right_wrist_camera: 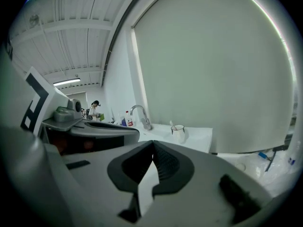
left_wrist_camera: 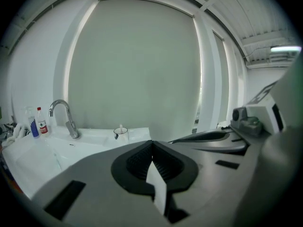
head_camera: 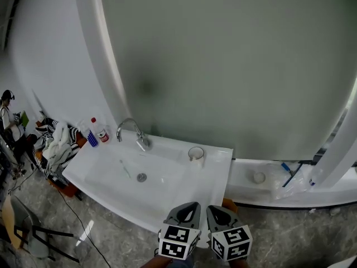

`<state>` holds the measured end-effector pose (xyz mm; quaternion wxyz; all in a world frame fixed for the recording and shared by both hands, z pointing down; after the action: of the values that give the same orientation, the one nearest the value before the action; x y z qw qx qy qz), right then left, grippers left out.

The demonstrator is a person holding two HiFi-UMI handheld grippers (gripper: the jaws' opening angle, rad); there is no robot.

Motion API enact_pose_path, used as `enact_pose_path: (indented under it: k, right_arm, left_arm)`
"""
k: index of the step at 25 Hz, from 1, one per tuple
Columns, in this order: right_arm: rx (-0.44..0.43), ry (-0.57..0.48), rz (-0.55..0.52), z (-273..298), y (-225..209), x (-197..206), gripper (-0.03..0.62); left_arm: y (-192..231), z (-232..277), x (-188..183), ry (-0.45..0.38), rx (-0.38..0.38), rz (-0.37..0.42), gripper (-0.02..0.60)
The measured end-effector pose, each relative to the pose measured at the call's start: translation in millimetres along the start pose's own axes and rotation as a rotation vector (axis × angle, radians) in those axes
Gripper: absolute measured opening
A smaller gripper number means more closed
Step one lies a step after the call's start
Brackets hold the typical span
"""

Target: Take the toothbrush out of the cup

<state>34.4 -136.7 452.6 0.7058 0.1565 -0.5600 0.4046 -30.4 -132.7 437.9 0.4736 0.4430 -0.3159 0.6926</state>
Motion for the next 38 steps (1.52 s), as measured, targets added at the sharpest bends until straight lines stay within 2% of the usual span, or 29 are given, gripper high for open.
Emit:
enact_pose_path:
  k: [7,23,25,28,38]
  right_arm:
    - [0.035,-0.016,0.004,28,-7,-22,0.011]
    - [0.096,-0.013,0.007,83,-26,-44,0.011]
    - [0.100,-0.011,0.010,90,-27,-46,0.011]
    - [0.098,-0.006,0.013,99,-29,-46,0.011]
    - [0.105,0.009,0.045,122,-37,-41,0.011]
  left_arm:
    - [29,25,-20,-0.038,0.010,0.046,0.010]
    - [81,101,-44,-0.065,0.038,0.075,0.012]
    - [87,108,-46,-0.068,0.041,0.075,0.027]
    - [93,122,-45,-0.059,0.042,0.079,0.081]
    - [110,165,-26,-0.021,0.024,0.097,0.114]
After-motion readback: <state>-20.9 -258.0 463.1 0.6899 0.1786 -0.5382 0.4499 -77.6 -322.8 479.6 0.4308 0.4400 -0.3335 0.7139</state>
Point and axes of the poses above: the fingertips, and each gripper's own axes: z forward along the fingers, y to its left, x out of its underside, the point moved 3 cm from there along -z, backward along the fingers, and after that the axes turned 3 degrees about z, right-handed, at the moved point
